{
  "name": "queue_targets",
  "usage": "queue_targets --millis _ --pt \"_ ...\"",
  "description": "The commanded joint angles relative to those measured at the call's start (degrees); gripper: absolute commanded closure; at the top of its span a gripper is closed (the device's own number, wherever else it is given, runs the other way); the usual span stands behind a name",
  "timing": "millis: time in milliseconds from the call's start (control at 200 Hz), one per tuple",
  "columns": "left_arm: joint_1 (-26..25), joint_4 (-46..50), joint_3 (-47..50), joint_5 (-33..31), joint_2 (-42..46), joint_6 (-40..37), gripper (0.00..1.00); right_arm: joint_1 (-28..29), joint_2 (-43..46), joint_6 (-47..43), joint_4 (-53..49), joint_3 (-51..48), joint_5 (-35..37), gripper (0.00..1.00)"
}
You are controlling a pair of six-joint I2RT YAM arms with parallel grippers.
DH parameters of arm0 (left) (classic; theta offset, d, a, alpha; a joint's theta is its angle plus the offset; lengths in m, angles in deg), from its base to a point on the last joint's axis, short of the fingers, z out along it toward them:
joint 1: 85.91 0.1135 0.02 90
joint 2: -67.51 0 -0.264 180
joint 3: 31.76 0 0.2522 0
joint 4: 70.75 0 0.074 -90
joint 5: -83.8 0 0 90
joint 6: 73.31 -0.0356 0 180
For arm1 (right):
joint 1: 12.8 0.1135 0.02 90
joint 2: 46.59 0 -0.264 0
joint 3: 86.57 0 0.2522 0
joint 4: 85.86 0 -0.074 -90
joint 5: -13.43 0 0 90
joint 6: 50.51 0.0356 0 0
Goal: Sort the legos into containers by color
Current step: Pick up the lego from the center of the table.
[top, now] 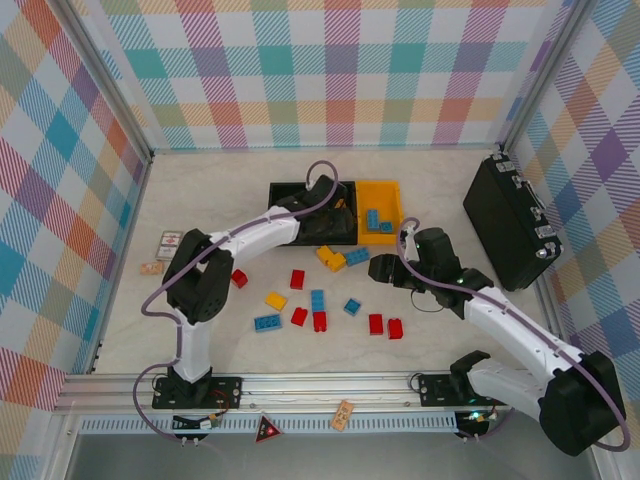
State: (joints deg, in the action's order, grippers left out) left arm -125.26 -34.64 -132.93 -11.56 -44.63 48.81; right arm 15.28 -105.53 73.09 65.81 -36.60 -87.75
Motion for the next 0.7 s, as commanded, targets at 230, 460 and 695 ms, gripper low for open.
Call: queue_targets --millis 230,460,695 --pt "-1.8 -2.0 7.8 5.1 6.6 -1.1 0.41 -0.3 -1.8 -1.5 1.3 1.0 -1.5 0.38" --pt "-2.2 -2.6 9.0 15.1 5.5 -9.1 0.39 -0.4 -0.1 -3.1 -1.1 0.5 -0.8 0.38" --pt "-3.1 1.9 6.0 13.3 2.0 -13.8 0.37 -0.8 2.2 -2.9 -1.8 -0.9 -0.2 0.38"
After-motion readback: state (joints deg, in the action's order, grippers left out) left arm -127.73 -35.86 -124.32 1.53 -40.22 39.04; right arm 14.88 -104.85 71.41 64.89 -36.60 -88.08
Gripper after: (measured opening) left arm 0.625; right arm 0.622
